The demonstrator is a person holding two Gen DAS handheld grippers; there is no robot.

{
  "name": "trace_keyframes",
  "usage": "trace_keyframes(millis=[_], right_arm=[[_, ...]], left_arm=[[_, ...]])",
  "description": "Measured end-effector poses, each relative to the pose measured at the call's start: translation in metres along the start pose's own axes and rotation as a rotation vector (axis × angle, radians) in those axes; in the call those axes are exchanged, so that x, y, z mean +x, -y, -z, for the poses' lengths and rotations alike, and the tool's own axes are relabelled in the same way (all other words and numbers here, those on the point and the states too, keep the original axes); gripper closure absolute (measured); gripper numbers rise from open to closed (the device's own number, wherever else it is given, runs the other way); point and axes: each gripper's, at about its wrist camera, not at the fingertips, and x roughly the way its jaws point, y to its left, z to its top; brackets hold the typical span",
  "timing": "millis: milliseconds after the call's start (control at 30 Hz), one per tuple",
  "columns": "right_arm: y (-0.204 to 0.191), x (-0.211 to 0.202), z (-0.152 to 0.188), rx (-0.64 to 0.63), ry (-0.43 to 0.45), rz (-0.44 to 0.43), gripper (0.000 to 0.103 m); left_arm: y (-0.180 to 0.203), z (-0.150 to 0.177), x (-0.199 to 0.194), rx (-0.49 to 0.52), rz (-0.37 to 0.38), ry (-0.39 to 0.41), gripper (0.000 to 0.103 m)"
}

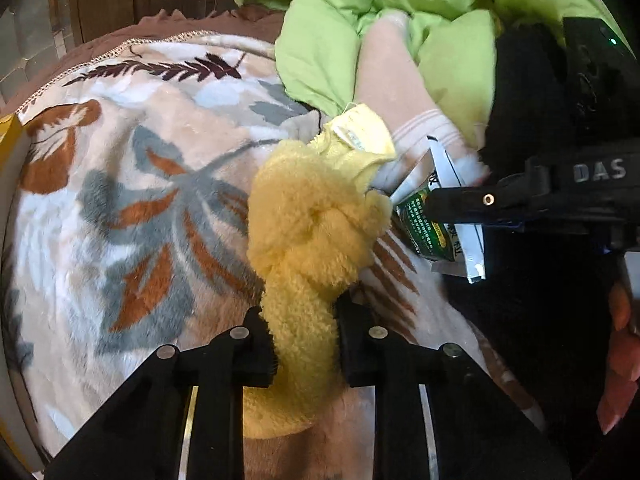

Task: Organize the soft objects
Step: 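Grasp the yellow towel with the left tool while the right tool grasps the white sachet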

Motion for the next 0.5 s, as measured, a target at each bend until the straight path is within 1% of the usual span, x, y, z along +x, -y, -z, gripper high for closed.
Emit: trace_keyframes(millis=[67, 200, 300, 367, 500], right_arm=[[-0.007, -0.008, 0.009, 0.001, -0.001, -0.065, 0.094], [-0.031, -0.013, 0.021, -0.037, -0.019, -0.134, 0.094], [-0.056, -0.009, 0.029, -0.072, -0.041, -0.177, 0.094], [-0.077, -0.008, 0.033, -0.107, -0.054, -0.211, 0.094], [-0.138, -0.002, 0.04, -0.204, -0.069, -0.262, 0.094]], left_arm=[[-0.005, 0.007, -0.013, -0.015, 0.028, 0.034, 0.084], [-0.022, 0.021, -0.055, -0.057, 0.046, 0.112, 0.084], [-0.037, 0.031, -0.092, -0.089, 0.035, 0.171, 0.084], [-0.052, 0.03, -0.111, -0.097, 0.016, 0.206, 0.084], [-0.088, 0.031, -0.147, -0.134, -0.039, 0.273, 0.084]])
